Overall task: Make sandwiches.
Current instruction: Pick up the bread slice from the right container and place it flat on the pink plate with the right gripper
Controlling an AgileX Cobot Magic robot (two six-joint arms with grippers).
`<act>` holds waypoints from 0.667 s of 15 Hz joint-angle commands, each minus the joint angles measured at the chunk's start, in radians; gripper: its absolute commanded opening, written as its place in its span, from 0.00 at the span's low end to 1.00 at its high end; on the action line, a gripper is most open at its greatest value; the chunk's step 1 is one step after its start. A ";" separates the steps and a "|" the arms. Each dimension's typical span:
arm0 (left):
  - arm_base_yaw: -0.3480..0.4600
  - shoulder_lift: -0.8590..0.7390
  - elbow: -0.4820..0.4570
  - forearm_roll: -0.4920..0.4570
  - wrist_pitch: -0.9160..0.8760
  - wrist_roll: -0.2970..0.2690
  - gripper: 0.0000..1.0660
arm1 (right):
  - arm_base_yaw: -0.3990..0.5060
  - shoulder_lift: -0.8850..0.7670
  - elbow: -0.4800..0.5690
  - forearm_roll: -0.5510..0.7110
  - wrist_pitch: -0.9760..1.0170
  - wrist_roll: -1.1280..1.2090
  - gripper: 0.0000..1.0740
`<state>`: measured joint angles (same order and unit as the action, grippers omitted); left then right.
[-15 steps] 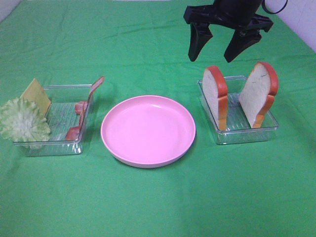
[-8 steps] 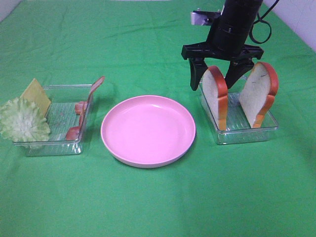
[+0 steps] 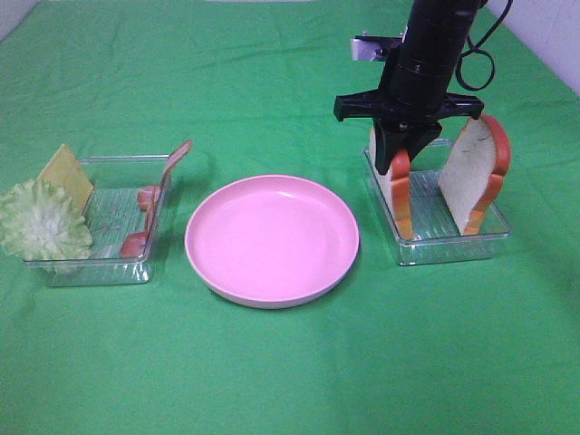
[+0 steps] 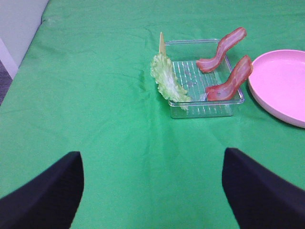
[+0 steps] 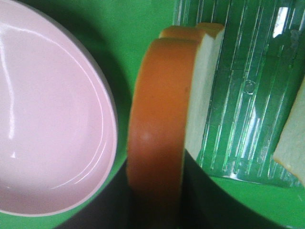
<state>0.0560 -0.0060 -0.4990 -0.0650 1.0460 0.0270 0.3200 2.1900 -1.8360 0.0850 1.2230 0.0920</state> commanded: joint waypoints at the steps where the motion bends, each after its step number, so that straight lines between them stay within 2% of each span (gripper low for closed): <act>1: -0.004 -0.003 0.002 -0.002 -0.014 -0.004 0.71 | 0.002 -0.013 -0.001 0.002 0.063 0.004 0.00; 6: -0.004 -0.003 0.002 -0.002 -0.014 -0.004 0.71 | 0.002 -0.154 -0.001 -0.006 0.063 0.015 0.00; 10: -0.004 -0.003 0.002 -0.002 -0.014 -0.004 0.71 | 0.002 -0.257 -0.001 0.130 0.063 0.010 0.00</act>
<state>0.0560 -0.0060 -0.4990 -0.0650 1.0460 0.0270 0.3200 1.9320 -1.8350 0.2510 1.2220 0.0840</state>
